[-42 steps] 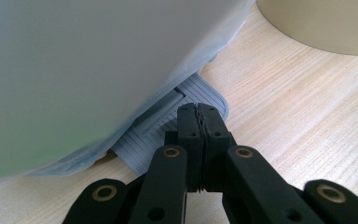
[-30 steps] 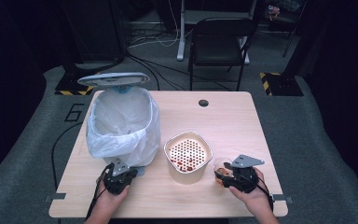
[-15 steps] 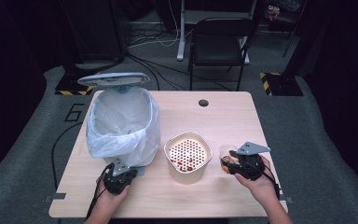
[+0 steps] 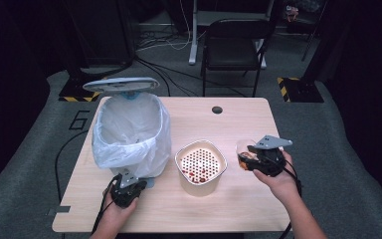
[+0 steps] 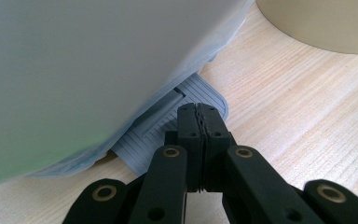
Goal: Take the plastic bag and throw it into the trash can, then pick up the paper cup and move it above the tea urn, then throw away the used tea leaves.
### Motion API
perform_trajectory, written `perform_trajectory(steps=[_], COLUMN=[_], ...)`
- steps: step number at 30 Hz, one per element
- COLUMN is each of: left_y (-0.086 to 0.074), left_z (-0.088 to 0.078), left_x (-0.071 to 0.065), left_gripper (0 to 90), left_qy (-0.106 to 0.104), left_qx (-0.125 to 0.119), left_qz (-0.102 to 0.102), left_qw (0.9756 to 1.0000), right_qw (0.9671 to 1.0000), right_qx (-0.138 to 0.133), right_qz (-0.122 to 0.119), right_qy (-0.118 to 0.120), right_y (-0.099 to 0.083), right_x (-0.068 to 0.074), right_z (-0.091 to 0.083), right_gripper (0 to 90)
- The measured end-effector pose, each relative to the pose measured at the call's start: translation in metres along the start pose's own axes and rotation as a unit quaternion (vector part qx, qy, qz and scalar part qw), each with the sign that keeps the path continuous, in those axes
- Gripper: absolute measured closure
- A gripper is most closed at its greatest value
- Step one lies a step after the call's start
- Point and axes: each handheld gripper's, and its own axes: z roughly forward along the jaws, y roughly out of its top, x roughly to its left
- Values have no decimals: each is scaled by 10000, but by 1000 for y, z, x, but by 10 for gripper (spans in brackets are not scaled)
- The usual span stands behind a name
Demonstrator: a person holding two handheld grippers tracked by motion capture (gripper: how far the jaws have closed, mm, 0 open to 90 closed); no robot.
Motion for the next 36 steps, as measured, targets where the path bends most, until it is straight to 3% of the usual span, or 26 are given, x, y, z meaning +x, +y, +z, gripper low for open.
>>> perform_trajectory(steps=[12, 16, 21, 22, 24, 27, 29, 31, 32, 35, 36], left_y=[0, 0, 0, 0, 0, 0, 0, -1, 0, 0, -1], left_z=[0, 0, 0, 0, 0, 0, 0, 0, 0, 0, 0], left_x=[0, 0, 0, -1, 1, 0, 0, -1, 0, 0, -2], left_gripper=[888, 888, 887, 887, 888, 888, 888, 888, 888, 888, 888], left_qy=[-13, -22, -25, 7, -8, -18, -20, 24, -10, -14, 28], left_qx=[-3, -19, -17, -3, 25, -25, -26, 1, -10, -15, 3], left_qz=[-23, -8, -18, -111, 34, -14, -15, -151, -23, -21, -159], left_qw=[10000, 10000, 10000, 9999, 10000, 10000, 10000, 9999, 10000, 10000, 9999], right_qw=[9992, 9985, 9981, 9981, 9974, 9967, 9945, 9935, 9927, 9911, 9893], right_qx=[-26, -68, -221, -221, -242, -247, -260, -267, -283, -291, -335], right_qz=[-392, -537, -528, -528, -621, -725, -968, -1060, -1128, -1255, -1378], right_qy=[61, 83, 225, 225, 264, 266, 292, 305, 319, 338, 354], right_y=[44, 52, 64, 64, 67, 69, 72, 73, 74, 76, 77], right_x=[-4, -4, -3, -3, -2, 0, 2, 5, 6, 8, 9], right_z=[7, 10, 17, 17, 20, 23, 28, 30, 31, 32, 34], right_gripper=[529, 529, 529, 529, 530, 529, 529, 530, 530, 530, 530])
